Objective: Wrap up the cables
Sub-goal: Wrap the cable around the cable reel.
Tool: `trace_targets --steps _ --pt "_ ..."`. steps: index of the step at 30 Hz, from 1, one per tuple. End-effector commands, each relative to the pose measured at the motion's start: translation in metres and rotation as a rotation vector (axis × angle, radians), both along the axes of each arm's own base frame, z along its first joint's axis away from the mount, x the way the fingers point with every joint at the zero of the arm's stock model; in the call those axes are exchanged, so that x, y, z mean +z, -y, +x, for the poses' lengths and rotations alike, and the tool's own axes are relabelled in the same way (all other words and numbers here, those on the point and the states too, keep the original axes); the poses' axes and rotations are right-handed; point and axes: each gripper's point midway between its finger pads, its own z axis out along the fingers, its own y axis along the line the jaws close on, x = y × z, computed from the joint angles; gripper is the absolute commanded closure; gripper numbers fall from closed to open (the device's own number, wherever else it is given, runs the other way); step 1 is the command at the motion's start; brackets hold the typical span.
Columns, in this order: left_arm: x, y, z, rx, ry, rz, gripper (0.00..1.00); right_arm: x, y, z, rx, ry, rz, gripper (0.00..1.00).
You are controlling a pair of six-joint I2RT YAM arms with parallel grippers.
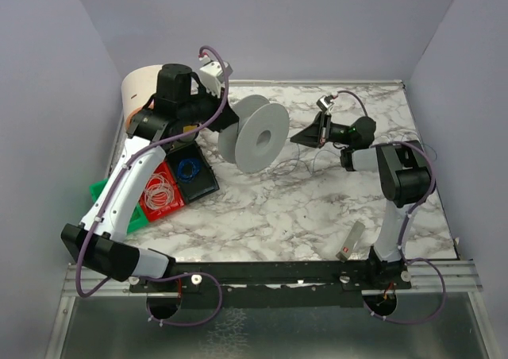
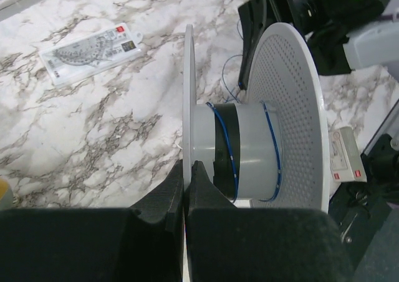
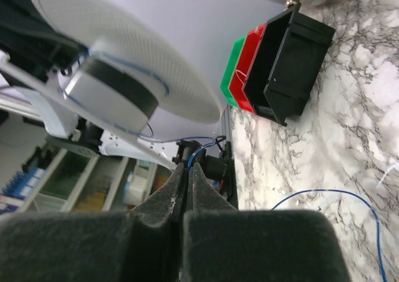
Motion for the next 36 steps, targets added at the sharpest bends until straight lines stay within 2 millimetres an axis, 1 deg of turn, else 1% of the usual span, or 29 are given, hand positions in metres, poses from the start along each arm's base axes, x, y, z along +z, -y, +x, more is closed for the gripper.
trace_targets --steps 1,4,6,8,14,17,20,24,27,28,31,33,36 --pt "0.009 0.013 -0.027 -0.143 0.063 0.039 1.0 0.025 0.018 0.003 -0.039 0.037 0.086 0.99" --pt "0.01 0.012 -0.027 -0.144 0.071 0.05 1.0 0.031 0.027 0.004 -0.057 0.029 0.101 0.99" --pt "0.008 0.009 -0.023 -0.114 0.088 0.082 1.0 0.037 0.033 0.004 -0.054 0.026 0.104 0.99" --pt "0.002 0.005 -0.018 -0.075 0.11 0.134 1.0 0.046 0.036 0.002 -0.055 0.043 0.106 0.99" --pt "-0.023 0.0 -0.003 0.028 0.114 0.251 1.0 0.09 0.038 -0.015 -0.055 0.123 0.137 0.99" --pt "-0.025 0.0 0.004 0.064 0.118 0.261 1.0 0.113 0.038 -0.024 -0.05 0.153 0.157 0.99" --pt "-0.023 -0.004 0.013 0.117 0.126 0.269 1.0 0.126 0.035 -0.032 -0.024 0.165 0.162 0.99" --pt "-0.017 -0.007 0.027 0.195 0.137 0.266 1.0 0.125 0.022 -0.044 0.033 0.15 0.153 0.99" --pt "-0.014 -0.003 0.033 0.221 0.148 0.271 1.0 0.119 0.009 -0.053 0.08 0.153 0.144 0.99" --pt "-0.014 0.001 0.033 0.213 0.15 0.274 1.0 0.118 0.005 -0.053 0.09 0.143 0.146 0.99" --pt "-0.018 0.004 0.037 0.245 0.16 0.315 1.0 0.122 -0.003 -0.054 0.107 0.135 0.163 0.99" --pt "-0.022 0.003 0.042 0.282 0.161 0.332 1.0 0.125 -0.009 -0.057 0.123 0.137 0.171 0.99" --pt "-0.026 -0.002 0.05 0.336 0.159 0.347 1.0 0.119 -0.02 -0.06 0.154 0.136 0.166 0.99"
